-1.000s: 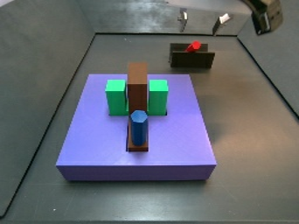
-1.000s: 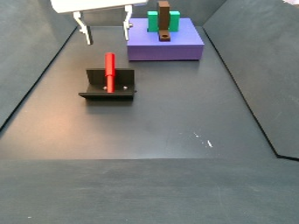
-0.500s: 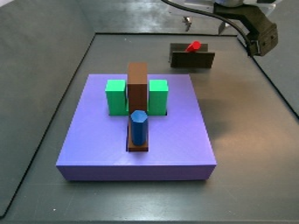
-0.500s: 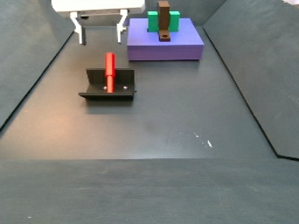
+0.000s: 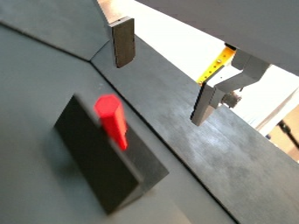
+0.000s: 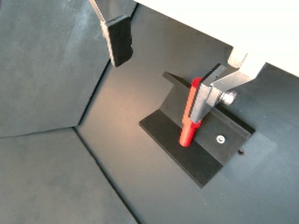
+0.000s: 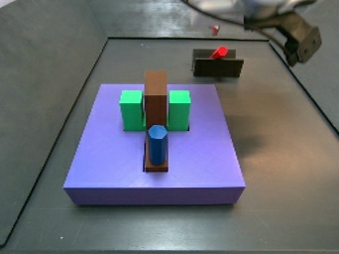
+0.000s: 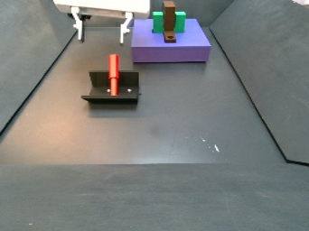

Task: Pick up the red object. Move up. Place the red object on the fixture. Regrasp the red object. Move to above the board. Insert the red object.
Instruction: Regrasp the red object.

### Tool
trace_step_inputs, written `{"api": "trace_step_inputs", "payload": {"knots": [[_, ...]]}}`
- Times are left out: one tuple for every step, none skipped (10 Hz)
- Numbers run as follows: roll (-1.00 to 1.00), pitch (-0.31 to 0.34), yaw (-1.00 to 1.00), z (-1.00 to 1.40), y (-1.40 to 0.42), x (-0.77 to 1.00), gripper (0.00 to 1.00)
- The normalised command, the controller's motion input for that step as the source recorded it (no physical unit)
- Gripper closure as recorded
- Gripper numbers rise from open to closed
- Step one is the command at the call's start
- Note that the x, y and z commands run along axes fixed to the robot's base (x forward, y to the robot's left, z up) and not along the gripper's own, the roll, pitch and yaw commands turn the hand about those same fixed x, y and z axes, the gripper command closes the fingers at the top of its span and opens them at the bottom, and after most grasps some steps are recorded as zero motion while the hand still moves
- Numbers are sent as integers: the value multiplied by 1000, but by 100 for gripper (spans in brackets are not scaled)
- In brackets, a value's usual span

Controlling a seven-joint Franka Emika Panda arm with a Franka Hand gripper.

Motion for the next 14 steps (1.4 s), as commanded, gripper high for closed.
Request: {"api": "trace_step_inputs", "payload": {"knots": [[217,-54,211,-334,0,63,0],[34,-66,200,-257,0,-20,0],[-26,-31,166,-180,43,-83,0],[-126,-11,151,-180,74,-114,0],[-89,0,120,-246,86,-137,0],[-17,0,43,-286,86,-106,0],[0,63,0,-317,9,0,0],[109,211,0,-277,0,60,0],[140,271,-34,-217,0,51,0],[131,294,-49,-177,0,40,0],[120,311,-40,-91,0,29,0],[111,291,-23,-80,0,0,0],[69,251,-11,-94,0,0,0],[86,223,-9,-180,0,0,0]]}}
